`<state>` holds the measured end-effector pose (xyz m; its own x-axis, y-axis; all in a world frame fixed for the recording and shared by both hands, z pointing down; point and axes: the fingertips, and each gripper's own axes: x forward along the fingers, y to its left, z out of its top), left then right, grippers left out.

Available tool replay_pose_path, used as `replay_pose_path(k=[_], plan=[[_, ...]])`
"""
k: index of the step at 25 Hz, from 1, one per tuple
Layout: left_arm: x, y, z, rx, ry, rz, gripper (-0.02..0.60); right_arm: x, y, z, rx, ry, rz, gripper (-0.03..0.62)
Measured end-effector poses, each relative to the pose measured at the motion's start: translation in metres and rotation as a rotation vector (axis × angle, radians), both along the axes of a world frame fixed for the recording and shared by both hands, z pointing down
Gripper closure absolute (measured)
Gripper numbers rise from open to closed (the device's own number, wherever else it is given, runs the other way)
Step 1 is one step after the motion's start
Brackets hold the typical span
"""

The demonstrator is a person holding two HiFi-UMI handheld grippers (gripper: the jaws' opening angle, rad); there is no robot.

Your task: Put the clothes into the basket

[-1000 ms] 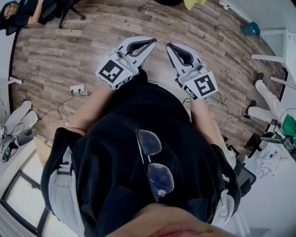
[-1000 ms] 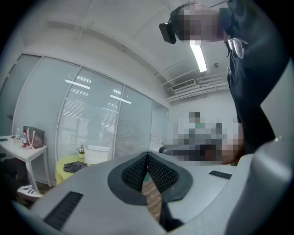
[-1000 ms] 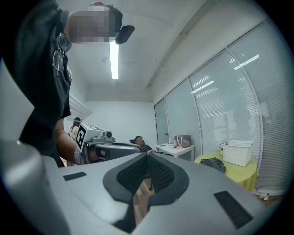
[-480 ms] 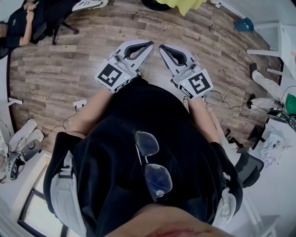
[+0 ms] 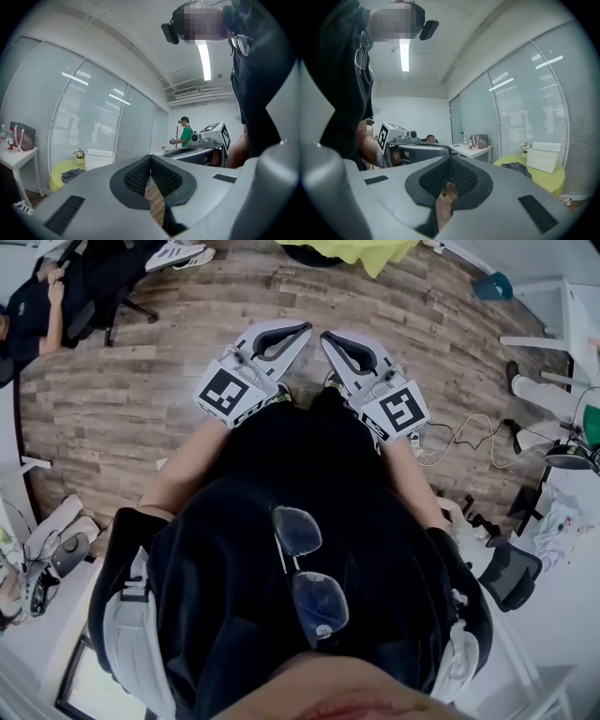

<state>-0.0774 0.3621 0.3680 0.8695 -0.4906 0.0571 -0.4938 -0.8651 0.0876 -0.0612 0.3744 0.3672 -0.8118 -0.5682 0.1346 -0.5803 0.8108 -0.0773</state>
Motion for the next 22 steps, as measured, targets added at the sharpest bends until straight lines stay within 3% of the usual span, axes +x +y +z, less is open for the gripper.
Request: replay_pose_path(k=[11, 22], plan=[[0.003, -0.08, 0.011, -0.006, -0.008, -0.058, 0.571, 0.008, -0.084, 0.008, 0.004, -0.011, -0.039, 0.568], [0.032, -0.193, 0.003, -0.001, -0.034, -0.126, 0.571, 0.037, -0.203, -0.001, 0.014, -0.017, -0.124, 0.568]])
